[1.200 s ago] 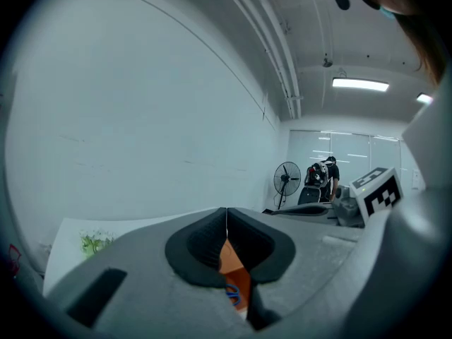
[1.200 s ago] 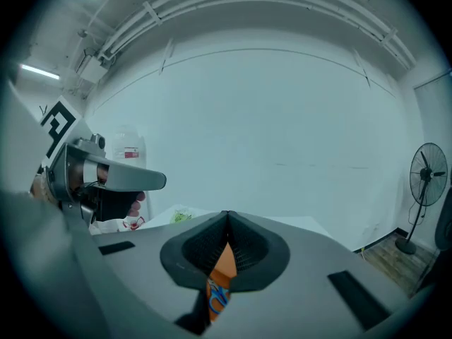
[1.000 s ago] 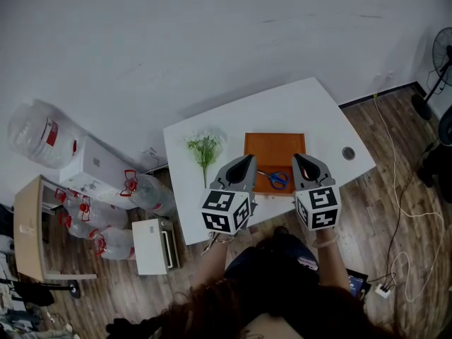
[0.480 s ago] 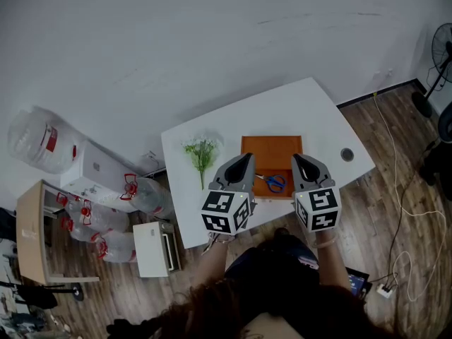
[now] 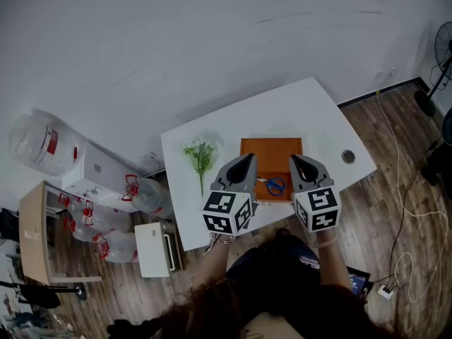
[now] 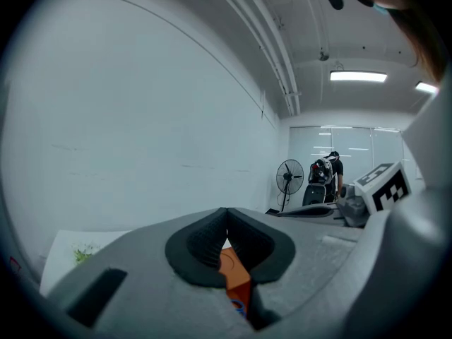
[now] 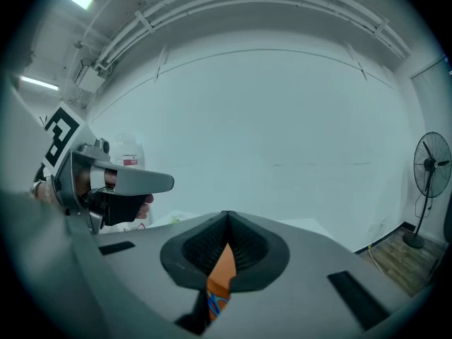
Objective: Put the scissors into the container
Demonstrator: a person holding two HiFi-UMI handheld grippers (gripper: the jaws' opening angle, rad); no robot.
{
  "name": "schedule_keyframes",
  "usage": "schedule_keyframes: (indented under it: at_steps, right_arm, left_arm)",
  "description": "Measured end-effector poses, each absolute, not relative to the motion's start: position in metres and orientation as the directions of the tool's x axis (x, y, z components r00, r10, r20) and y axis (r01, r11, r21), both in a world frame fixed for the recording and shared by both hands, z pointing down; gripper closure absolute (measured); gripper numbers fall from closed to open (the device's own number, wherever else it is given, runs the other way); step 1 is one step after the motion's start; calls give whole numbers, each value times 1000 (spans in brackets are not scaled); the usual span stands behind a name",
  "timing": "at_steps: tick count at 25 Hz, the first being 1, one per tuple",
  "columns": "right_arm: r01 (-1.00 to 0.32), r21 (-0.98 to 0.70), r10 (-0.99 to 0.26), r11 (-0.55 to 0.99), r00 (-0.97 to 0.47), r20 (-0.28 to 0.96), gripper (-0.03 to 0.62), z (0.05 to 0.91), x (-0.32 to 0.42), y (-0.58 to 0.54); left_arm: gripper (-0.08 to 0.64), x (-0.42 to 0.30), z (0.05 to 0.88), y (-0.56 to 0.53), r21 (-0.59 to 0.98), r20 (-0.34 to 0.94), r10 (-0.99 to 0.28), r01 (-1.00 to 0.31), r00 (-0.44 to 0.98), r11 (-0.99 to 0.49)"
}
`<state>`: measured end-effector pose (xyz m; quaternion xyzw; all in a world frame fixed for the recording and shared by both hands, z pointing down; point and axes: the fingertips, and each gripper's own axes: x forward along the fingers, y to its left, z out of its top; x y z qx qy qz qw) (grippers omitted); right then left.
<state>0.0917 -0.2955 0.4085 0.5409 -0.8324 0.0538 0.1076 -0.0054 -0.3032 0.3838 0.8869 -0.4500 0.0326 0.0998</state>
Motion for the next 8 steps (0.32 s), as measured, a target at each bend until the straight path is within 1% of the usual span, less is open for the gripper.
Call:
schedule_keyframes:
  at_steps: [8]
  right_arm:
    - [-911,16,-886,411,-396,241,595,411,99,-305]
  left_arm:
    - [545,3,386,-312,154,159,-791,-806,591,-572]
